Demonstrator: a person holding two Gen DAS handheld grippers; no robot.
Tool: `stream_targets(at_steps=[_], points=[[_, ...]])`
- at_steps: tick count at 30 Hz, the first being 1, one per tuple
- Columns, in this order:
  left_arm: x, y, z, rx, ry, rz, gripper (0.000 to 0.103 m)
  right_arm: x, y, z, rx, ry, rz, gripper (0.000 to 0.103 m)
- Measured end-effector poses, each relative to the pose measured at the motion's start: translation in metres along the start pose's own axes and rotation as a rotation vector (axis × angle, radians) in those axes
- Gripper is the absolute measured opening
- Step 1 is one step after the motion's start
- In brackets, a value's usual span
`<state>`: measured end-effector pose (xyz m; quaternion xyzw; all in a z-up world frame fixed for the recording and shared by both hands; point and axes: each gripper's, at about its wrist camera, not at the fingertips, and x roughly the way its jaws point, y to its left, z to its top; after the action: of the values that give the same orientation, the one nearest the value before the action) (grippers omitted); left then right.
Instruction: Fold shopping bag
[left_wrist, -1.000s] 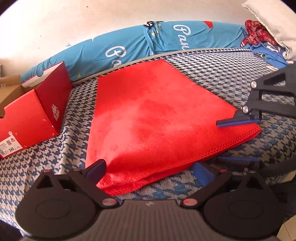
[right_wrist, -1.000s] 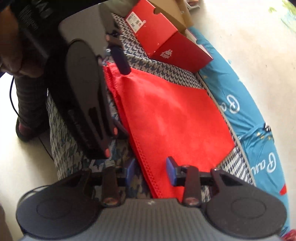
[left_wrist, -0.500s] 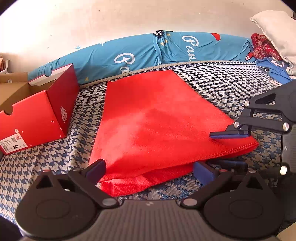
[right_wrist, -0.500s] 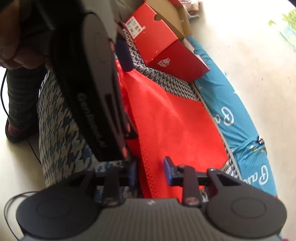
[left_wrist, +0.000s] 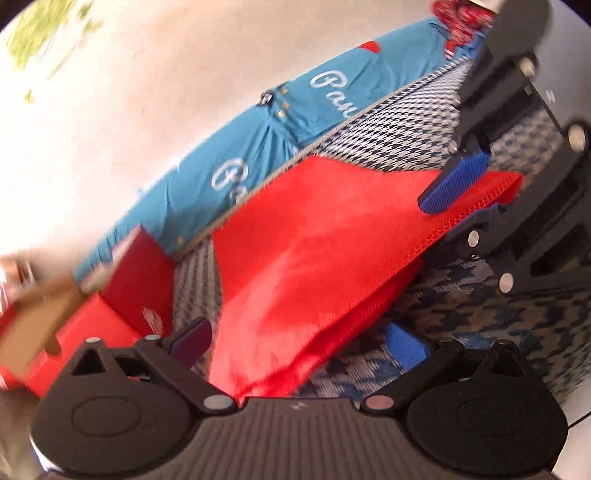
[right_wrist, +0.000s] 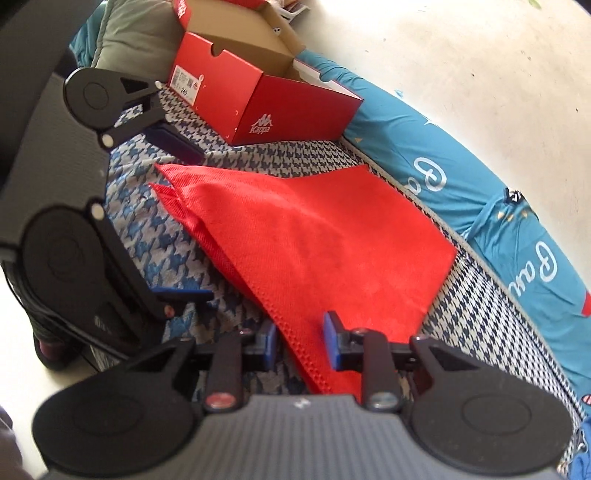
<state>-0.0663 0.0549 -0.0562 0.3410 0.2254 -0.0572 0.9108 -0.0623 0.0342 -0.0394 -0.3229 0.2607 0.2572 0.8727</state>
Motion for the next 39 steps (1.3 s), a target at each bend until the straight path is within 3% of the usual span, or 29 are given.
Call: stream_targets(at_steps=[3, 5, 9, 13, 17, 20, 22, 23, 24, 27, 32, 36, 39], points=[[0.003, -0.005, 0.004, 0.075, -0.042, 0.016, 0.098, -0.007, 0.002, -0.003, 0.007, 0.004, 0.004, 0.024], [0.005, 0.004, 0.006, 0.012, -0.021, -0.007, 0.094, -0.010, 0.007, -0.005, -0.034, 0.003, -0.007, 0.026], [0.008, 0.025, 0.010, -0.131, 0.000, -0.038, 0.089, -0.018, 0.022, -0.010, -0.134, -0.028, -0.035, 0.049], [0.009, 0.037, 0.012, -0.212, -0.006, -0.067, 0.088, -0.015, 0.034, -0.013, -0.229, -0.032, -0.041, 0.057], [0.012, 0.042, 0.013, -0.231, -0.009, -0.095, 0.087, -0.004, 0.041, -0.014, -0.344, -0.059, -0.118, 0.058], [0.012, 0.048, 0.015, -0.240, -0.014, -0.137, 0.088, 0.006, 0.039, -0.011, -0.372, -0.062, -0.144, 0.053], [0.011, 0.054, 0.017, -0.225, -0.025, -0.183, 0.088, 0.013, 0.035, -0.008, -0.368, -0.053, -0.144, 0.033], [0.010, 0.056, 0.018, -0.208, -0.033, -0.199, 0.088, 0.017, 0.026, -0.002, -0.294, -0.022, -0.113, 0.015], [0.009, 0.057, 0.018, -0.192, -0.042, -0.205, 0.089, 0.016, 0.019, 0.001, -0.235, -0.008, -0.087, 0.012], [0.006, 0.061, 0.018, -0.153, -0.058, -0.251, 0.089, 0.007, -0.006, 0.007, -0.031, 0.001, 0.013, 0.009], [-0.001, 0.056, 0.020, -0.048, -0.081, -0.305, 0.089, -0.010, -0.029, 0.008, 0.096, 0.009, 0.092, 0.009], [-0.011, 0.042, 0.019, 0.135, -0.145, -0.325, 0.089, -0.020, -0.048, 0.009, 0.164, 0.025, 0.156, 0.009], [-0.014, 0.029, 0.017, 0.280, -0.184, -0.288, 0.088, -0.028, -0.059, 0.012, 0.195, 0.031, 0.193, 0.008]])
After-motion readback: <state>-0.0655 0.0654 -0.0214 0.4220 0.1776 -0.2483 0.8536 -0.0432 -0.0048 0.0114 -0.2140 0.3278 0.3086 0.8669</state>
